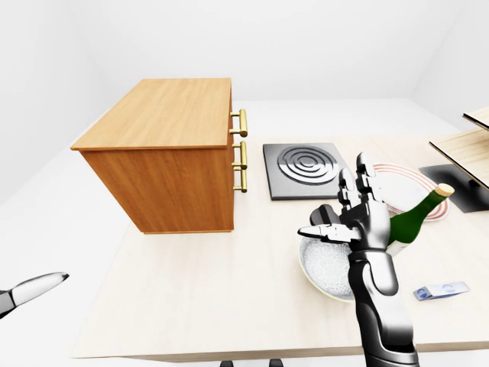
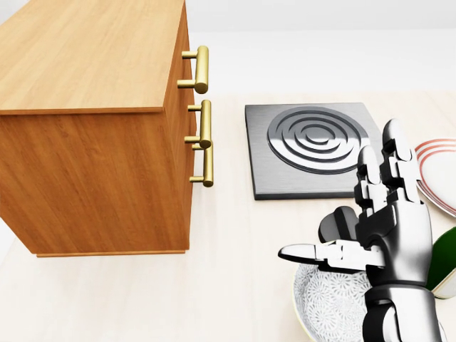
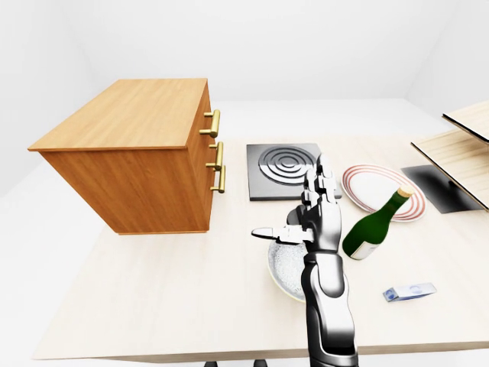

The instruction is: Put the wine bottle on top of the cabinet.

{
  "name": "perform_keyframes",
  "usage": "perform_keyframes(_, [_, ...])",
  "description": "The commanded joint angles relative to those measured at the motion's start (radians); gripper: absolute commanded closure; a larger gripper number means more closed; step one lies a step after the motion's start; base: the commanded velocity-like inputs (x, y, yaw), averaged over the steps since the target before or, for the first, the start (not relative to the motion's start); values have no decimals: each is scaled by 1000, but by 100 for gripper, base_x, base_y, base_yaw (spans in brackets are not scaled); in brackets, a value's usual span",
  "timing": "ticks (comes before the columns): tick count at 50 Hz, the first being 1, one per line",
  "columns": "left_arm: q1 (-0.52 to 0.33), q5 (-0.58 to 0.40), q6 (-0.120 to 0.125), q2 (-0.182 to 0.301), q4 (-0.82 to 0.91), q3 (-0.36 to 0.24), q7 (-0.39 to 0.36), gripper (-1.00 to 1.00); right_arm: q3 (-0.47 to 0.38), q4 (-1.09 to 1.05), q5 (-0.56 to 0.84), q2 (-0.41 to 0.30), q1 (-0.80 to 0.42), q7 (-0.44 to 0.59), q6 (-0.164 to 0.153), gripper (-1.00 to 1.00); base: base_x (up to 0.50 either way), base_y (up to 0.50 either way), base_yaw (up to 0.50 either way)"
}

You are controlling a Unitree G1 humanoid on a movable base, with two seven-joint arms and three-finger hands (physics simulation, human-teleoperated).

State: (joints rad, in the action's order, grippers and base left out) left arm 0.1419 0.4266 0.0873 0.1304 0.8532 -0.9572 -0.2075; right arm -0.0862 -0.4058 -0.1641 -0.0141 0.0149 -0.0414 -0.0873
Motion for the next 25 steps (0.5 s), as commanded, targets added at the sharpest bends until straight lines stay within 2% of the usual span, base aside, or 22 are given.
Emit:
perform_keyframes(1, [1,5,0,2,2,-2,2,-100,-1,10,1,2,0,-3,0,-100,0,0,0])
perform_keyframes(11, [2,5,0,0,-2,-3,-1,-100,-29,-135,-14,-9,-30,-46,0,-100,0,0,0])
perform_keyframes(17, [6,1,0,-4,-6,0,-4,-100,-96,-231,18,-26,-90,-167,0,-100,0,0,0])
perform_keyframes(18, [6,1,0,-5,-8,0,-5,-100,-129,-259,14,-26,-107,-210,0,-100,0,0,0])
perform_keyframes(25, [5,-4,0,-6,-8,8,-3,-100,-166,-309,-6,-48,-114,-279,0,-100,0,0,0])
